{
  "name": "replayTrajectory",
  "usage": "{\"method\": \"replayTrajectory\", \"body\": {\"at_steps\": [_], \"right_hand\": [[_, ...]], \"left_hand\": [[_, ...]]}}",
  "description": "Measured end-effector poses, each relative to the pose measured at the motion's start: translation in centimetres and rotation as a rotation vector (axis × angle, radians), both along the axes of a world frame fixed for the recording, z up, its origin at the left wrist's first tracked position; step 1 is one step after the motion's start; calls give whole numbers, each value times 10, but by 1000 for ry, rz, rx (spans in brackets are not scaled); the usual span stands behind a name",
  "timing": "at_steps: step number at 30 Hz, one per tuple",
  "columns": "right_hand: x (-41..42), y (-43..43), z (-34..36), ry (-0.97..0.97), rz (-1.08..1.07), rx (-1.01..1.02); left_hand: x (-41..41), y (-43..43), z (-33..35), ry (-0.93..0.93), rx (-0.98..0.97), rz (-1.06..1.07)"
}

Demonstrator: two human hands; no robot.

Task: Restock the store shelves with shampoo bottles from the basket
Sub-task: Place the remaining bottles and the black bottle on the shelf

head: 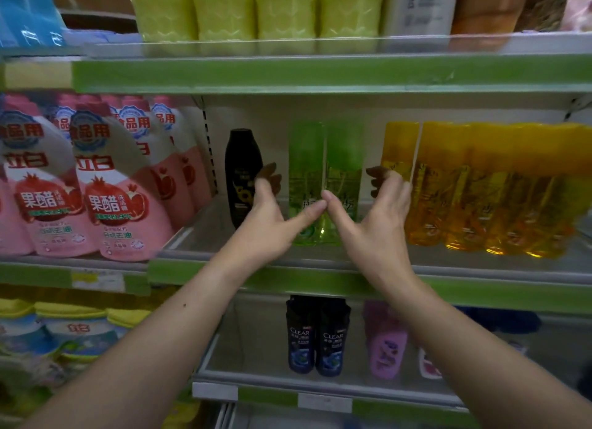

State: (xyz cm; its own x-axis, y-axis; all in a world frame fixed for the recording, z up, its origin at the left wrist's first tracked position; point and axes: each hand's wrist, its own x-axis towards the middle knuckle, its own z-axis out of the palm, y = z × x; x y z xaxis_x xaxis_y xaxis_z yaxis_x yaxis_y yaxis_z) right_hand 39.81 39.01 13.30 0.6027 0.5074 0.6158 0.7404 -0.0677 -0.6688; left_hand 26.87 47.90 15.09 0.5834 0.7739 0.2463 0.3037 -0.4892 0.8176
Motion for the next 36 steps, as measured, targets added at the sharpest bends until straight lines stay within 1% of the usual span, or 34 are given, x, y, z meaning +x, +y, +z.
{"method": "replayTrajectory", "body": {"at_steps": [3,6,8,10,14,17,21,25,28,30,31,32,33,34,35,36], "right_hand": [[10,-8,3,74,30,-17],[19,-6,8,211,193,-99],[25,4,14,313,311,-162],[30,15,18,367,358,-190],[37,28,15,481,426,-119],[36,32,11,513,466,-80],[33,26,11,529,469,-106],[42,17,11,547,485,-87],[46,9,12,567,533,-51],[45,4,14,592,525,-20],[49,4,11,602,522,-28],[43,0,15,607,529,-39],[35,-6,21,608,544,-47],[33,-9,21,612,559,-27],[29,-8,25,603,542,38],[-2,-31,52,543,446,52]], "left_hand": [[10,15,-1,85,-55,-4],[21,24,4,61,-181,-72],[29,27,6,-11,-226,-125],[35,34,5,-103,-281,-202],[39,43,0,-224,-361,-320],[44,46,-6,-283,-334,-350],[54,48,-12,-360,-303,-354],[62,42,-13,-371,-302,-393],[68,34,-10,-337,-332,-369],[67,31,-10,-363,-322,-418],[57,26,-10,-380,-328,-478],[62,23,-11,-405,-386,-480],[76,35,-18,-397,-421,-506],[80,85,-48,-381,-355,-439],[153,187,-137,-457,-247,-323],[215,262,-197,-503,-203,-277]]}}
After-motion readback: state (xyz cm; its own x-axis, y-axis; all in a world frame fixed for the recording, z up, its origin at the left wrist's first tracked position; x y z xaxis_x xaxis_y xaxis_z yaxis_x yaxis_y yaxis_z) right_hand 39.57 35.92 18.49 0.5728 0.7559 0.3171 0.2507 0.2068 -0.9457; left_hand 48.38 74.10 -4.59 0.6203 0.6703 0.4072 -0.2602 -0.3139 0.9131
